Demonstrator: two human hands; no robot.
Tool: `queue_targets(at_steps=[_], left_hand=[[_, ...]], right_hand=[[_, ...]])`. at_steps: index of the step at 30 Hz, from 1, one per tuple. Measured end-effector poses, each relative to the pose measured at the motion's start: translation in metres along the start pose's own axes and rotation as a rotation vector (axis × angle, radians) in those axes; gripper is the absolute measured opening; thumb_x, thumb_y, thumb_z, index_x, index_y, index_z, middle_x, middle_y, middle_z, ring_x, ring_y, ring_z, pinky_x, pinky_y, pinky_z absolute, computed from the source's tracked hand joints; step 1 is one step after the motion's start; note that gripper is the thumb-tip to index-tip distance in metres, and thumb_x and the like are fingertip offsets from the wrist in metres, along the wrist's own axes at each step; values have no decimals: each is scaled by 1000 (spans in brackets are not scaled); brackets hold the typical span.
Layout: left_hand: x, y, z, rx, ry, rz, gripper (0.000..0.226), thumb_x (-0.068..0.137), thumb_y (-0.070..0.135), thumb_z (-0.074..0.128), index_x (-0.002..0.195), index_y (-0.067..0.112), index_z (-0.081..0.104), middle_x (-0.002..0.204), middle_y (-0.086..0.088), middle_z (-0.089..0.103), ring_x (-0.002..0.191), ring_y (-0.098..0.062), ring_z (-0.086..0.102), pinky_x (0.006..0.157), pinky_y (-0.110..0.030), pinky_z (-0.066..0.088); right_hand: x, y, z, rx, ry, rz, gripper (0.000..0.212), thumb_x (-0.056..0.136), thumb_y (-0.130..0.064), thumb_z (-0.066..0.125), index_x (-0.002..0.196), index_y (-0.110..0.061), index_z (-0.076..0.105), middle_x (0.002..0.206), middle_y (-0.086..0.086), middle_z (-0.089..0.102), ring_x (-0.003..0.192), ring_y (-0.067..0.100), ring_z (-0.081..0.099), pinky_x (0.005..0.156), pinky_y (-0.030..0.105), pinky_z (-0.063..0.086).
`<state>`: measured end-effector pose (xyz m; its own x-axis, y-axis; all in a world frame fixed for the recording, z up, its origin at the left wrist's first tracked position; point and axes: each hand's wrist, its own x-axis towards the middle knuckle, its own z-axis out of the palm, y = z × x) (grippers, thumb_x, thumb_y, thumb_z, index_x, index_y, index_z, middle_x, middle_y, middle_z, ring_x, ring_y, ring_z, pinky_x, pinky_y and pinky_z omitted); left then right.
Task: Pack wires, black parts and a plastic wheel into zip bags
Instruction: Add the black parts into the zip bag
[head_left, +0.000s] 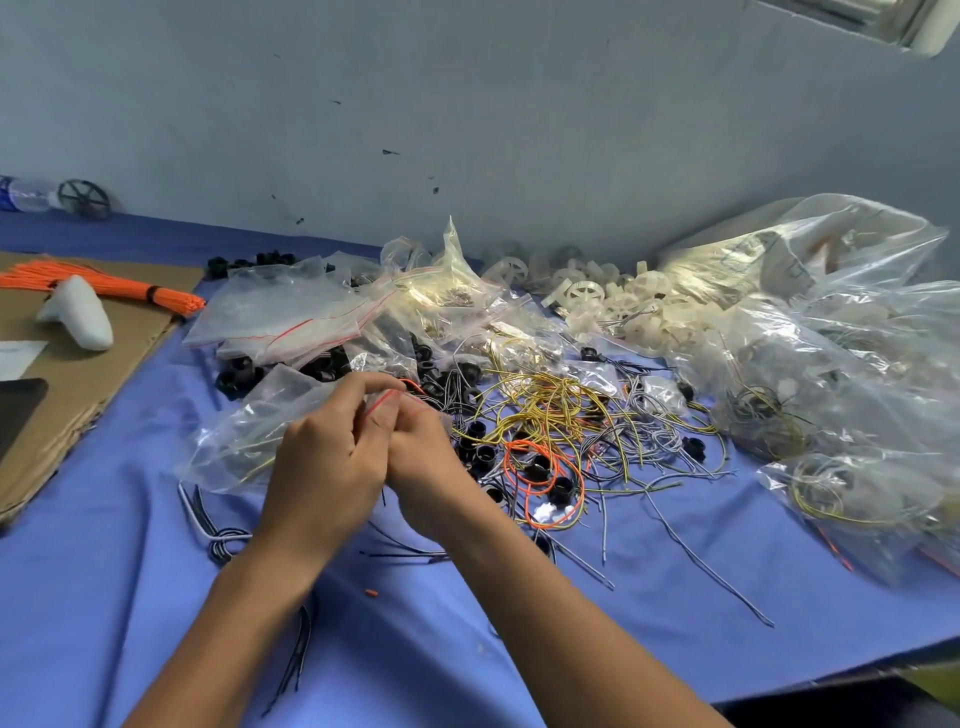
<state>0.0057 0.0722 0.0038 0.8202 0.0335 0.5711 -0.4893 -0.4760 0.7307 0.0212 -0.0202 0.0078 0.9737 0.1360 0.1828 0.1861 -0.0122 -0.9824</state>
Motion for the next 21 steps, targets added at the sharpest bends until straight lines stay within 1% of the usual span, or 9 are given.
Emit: queue_targets(at_steps=[2,4,6,8,9,12,15,18,21], left_hand=[[1,1,-1,-33,-3,8,19,93,41,49,106,35,62,86,11,70,82,-12,65,69,-31,51],[-2,4,1,-46,-25,23,19,91,40,51,107,36,62,87,11,71,84,-9,65,72,-30,50],[-5,4,4,-19,-34,36,20,91,40,52,107,36,63,87,9,72,85,-13,66,73,-32,50],[-5,1,2,22,-18,25,19,93,39,52,107,35,64,87,4,72,85,-21,67,73,-36,52],[-3,-3,0,24,-1,18,17,96,38,52,107,33,63,87,3,71,84,-22,66,72,-37,51],[0,-8,-5,15,42,-2,21,96,41,46,105,28,62,82,2,69,80,-25,65,68,-40,51],[0,-8,-5,50,79,-19,22,97,42,44,102,28,61,71,4,64,71,-28,61,61,-39,46],[0,-8,-1,56,81,-36,13,102,34,49,101,28,60,62,8,59,62,-20,57,55,-34,40],[1,-7,2,47,56,-45,13,102,33,49,102,27,60,60,8,57,60,-14,57,54,-35,43]], right_hand=[[9,-4,5,281,-3,137,38,93,9,42,66,-15,53,55,-1,54,49,9,52,49,21,42],[12,-3,8,284,48,254,38,102,-3,34,70,-18,48,59,-2,53,46,6,54,47,20,46],[11,6,9,178,53,311,33,106,-10,29,80,-23,45,79,-4,51,68,6,58,66,21,53],[11,9,10,-56,58,227,31,104,-7,34,83,-26,45,87,-5,51,90,17,55,92,37,51],[11,6,8,-219,33,161,30,102,-5,39,83,-25,49,87,-3,54,94,18,53,95,42,49],[2,-11,-9,-563,-114,-61,21,96,-5,52,82,-16,63,77,4,63,78,6,53,75,30,48],[-28,-22,-42,-523,-211,-161,10,90,-3,58,89,-1,68,78,14,66,72,5,51,69,34,48],[-56,-24,-82,-380,-59,-115,15,90,-10,64,100,-18,73,83,-6,73,74,4,63,68,25,52],[-58,-14,-108,-879,93,-115,12,91,-14,63,95,-20,73,82,-12,70,75,6,62,71,27,47]])
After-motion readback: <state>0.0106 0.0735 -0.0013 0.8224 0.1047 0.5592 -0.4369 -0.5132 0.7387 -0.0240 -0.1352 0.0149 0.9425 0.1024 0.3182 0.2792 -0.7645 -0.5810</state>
